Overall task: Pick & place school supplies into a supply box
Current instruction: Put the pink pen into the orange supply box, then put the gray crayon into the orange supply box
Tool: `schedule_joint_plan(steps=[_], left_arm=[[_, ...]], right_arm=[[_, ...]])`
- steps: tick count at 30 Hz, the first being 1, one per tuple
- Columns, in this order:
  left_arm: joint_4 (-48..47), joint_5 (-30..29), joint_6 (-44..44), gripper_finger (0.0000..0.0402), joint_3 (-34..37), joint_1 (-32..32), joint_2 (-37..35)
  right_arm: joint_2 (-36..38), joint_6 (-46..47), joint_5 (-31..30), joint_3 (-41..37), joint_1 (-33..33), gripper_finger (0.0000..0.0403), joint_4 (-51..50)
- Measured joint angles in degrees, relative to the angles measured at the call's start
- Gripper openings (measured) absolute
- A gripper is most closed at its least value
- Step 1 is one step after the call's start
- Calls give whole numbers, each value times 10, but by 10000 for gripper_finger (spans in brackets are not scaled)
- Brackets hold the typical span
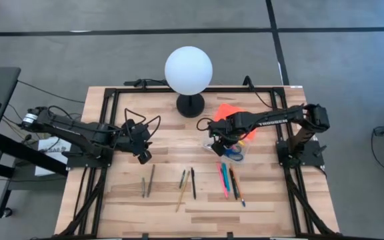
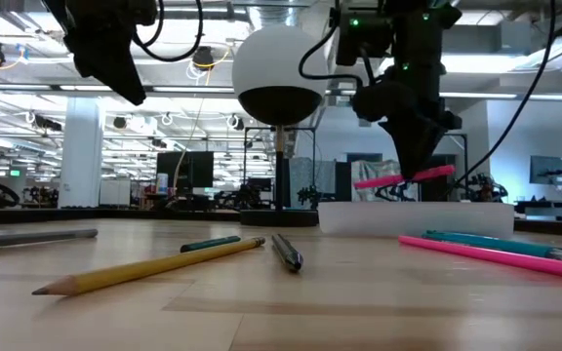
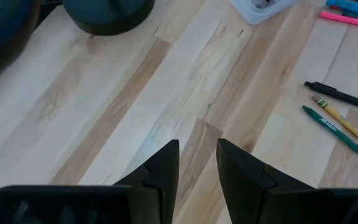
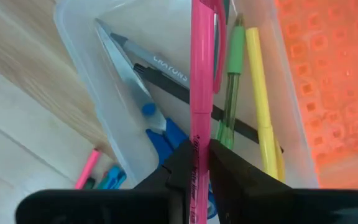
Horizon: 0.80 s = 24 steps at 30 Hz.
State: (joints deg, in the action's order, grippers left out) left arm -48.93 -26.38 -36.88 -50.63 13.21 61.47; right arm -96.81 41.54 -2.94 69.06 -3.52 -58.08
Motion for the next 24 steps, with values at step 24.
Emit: schedule_joint_plan(steps=[24], left_arm=[[-41,74,-124,102,0,7,3]], right_arm=[[10,0,-33,1,42,141,13]])
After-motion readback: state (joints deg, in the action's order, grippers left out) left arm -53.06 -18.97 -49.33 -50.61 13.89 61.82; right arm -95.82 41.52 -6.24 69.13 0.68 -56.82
